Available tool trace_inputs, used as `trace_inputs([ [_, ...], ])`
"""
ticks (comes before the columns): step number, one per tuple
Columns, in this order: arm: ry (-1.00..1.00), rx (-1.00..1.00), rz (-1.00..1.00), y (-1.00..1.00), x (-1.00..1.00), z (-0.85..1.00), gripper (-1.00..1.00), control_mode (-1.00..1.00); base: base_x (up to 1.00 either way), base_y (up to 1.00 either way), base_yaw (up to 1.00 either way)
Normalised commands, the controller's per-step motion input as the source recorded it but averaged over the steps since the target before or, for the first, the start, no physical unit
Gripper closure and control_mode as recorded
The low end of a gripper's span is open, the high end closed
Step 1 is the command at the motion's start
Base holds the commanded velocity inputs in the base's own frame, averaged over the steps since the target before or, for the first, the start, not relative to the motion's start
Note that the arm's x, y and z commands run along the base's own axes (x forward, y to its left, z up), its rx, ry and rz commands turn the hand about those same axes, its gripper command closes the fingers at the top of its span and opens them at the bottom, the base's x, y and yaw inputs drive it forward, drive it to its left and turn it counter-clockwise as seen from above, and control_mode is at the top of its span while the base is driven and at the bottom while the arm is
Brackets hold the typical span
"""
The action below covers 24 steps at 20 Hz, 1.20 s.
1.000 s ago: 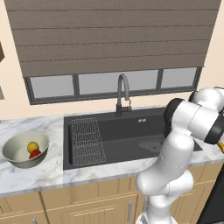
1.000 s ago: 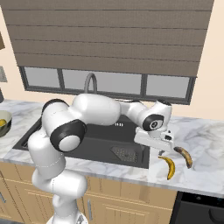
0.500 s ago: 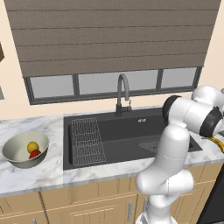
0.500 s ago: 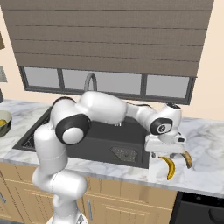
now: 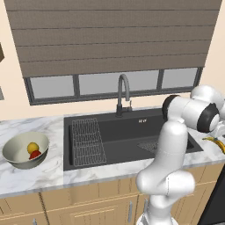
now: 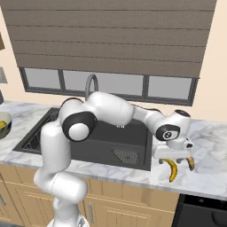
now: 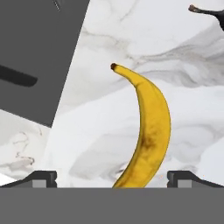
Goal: There is a mixed pile of frozen fruits and vegetables on the counter. Locate all the frozen vegetables and place the items in a bowl on the counter. Take all the frozen fruits and defrost them in a running sink.
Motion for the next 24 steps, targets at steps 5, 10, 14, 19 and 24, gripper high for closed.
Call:
trace_inputs([
  [5, 0.00, 0.00, 0.00, -0.15, 0.05, -0.24, -1.00, -1.00, 0.00, 0.00, 0.00],
  [10, 0.00, -0.01, 0.00, -0.07, 0.00, -0.38, -1.00, -1.00, 0.00, 0.00, 0.00],
  [14, 0.00, 0.00, -0.02, -0.07, 0.04, -0.36, -1.00, -1.00, 0.00, 0.00, 0.00],
  [19, 0.01, 0.00, 0.00, -0.24, 0.12, -0.30, -1.00, -1.00, 0.00, 0.00, 0.00],
  [24, 0.00, 0.00, 0.00, -0.10, 0.07, -0.19, 1.00, -1.00, 0.00, 0.00, 0.00],
])
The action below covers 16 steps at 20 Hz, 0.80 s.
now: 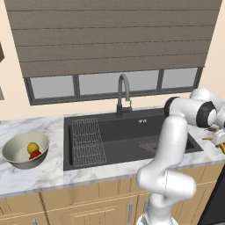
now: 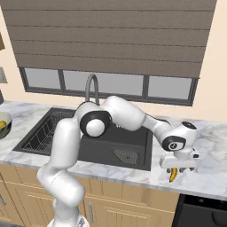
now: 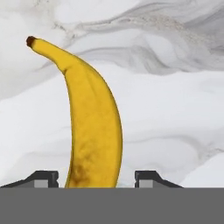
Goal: There is a mixed pile of frozen fruits and vegetables on the counter. Locate all the frozen vegetables and place the items in a bowl on the counter. Take all the frozen fruits and defrost them in a running sink.
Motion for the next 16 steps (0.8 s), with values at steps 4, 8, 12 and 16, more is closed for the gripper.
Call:
trace_inputs([
  [4, -0.04, 0.01, -0.05, 0.21, 0.00, -0.04, 1.00, -1.00, 0.00, 0.00, 0.00],
  [8, 0.00, -0.02, -0.15, 0.37, -0.03, -0.01, 1.00, -1.00, 0.00, 0.00, 0.00],
  [12, -0.07, -0.02, -0.04, 0.32, -0.11, 0.31, 1.00, -1.00, 0.00, 0.00, 0.00],
  [16, -0.09, -0.02, 0.10, 0.30, -0.11, 0.74, 1.00, -1.00, 0.00, 0.00, 0.00],
])
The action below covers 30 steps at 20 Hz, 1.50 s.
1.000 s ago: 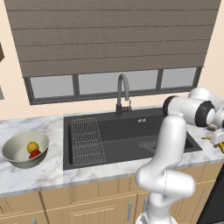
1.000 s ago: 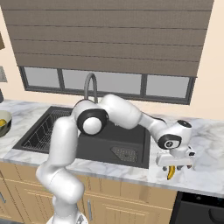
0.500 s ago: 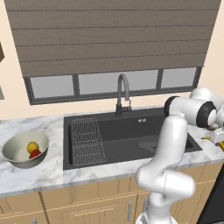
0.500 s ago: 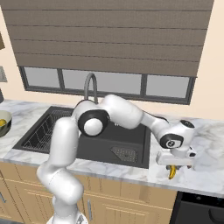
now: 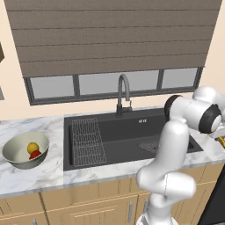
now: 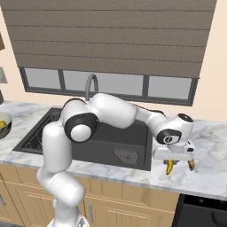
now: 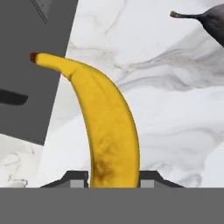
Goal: There is a mixed pile of frozen fruits and vegetables on the counter. Locate all the frozen vegetables and place the items in a bowl on the counter. Take all the frozen fruits and defrost them in a running sink.
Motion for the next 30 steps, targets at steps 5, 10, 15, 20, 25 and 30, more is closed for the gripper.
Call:
trace_inputs([
  [5, -0.06, 0.00, 0.14, 0.41, 0.05, 0.38, 1.00, -1.00, 0.00, 0.00, 0.00],
  [10, -0.06, 0.00, 0.09, 0.69, 0.17, 0.04, 1.00, -1.00, 0.00, 0.00, 0.00],
  [15, -0.02, -0.04, 0.01, 0.87, 0.27, 0.00, 1.00, -1.00, 0.00, 0.00, 0.00],
  [20, 0.23, -0.13, 0.01, 0.95, 0.36, 0.00, 1.00, -1.00, 0.00, 0.00, 0.00],
  [25, 0.13, -0.07, 0.00, 0.82, 0.43, -0.11, 1.00, -1.00, 0.00, 0.00, 0.00],
  [30, -0.07, 0.00, -0.08, 0.29, 0.64, -0.32, 1.00, -1.00, 0.00, 0.00, 0.00],
])
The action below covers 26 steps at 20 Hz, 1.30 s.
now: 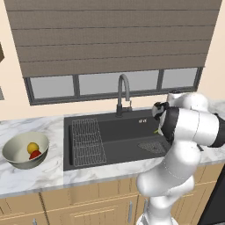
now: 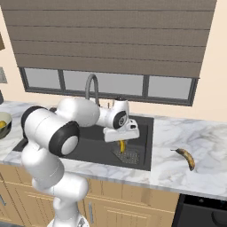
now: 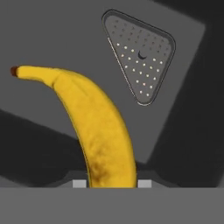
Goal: There is a mixed pile of frozen fruits and vegetables on the counter. Locate all the frozen vegetables and place the items in a bowl on the counter. Take all the frozen fruits and defrost them in a running sink.
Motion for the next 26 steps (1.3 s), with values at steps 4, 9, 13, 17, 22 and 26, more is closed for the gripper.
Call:
trace_inputs([
  [4, -0.04, 0.00, -0.32, 0.11, 0.47, -0.46, 1.00, -1.00, 0.00, 0.00, 0.00],
  [9, -0.03, 0.00, -0.30, 0.27, 0.20, -0.43, 1.00, -1.00, 0.00, 0.00, 0.00],
  [13, 0.01, 0.02, -0.26, 0.15, 0.35, -0.44, 1.00, -1.00, 0.00, 0.00, 0.00],
  [17, 0.00, 0.00, -0.13, 0.06, 0.25, -0.44, 1.00, -1.00, 0.00, 0.00, 0.00],
  [22, 0.01, 0.00, -0.10, 0.03, 0.35, -0.54, 1.00, -1.00, 0.00, 0.00, 0.00],
  [26, 0.06, 0.02, -0.14, 0.18, 0.47, -0.40, 1.00, -1.00, 0.00, 0.00, 0.00],
])
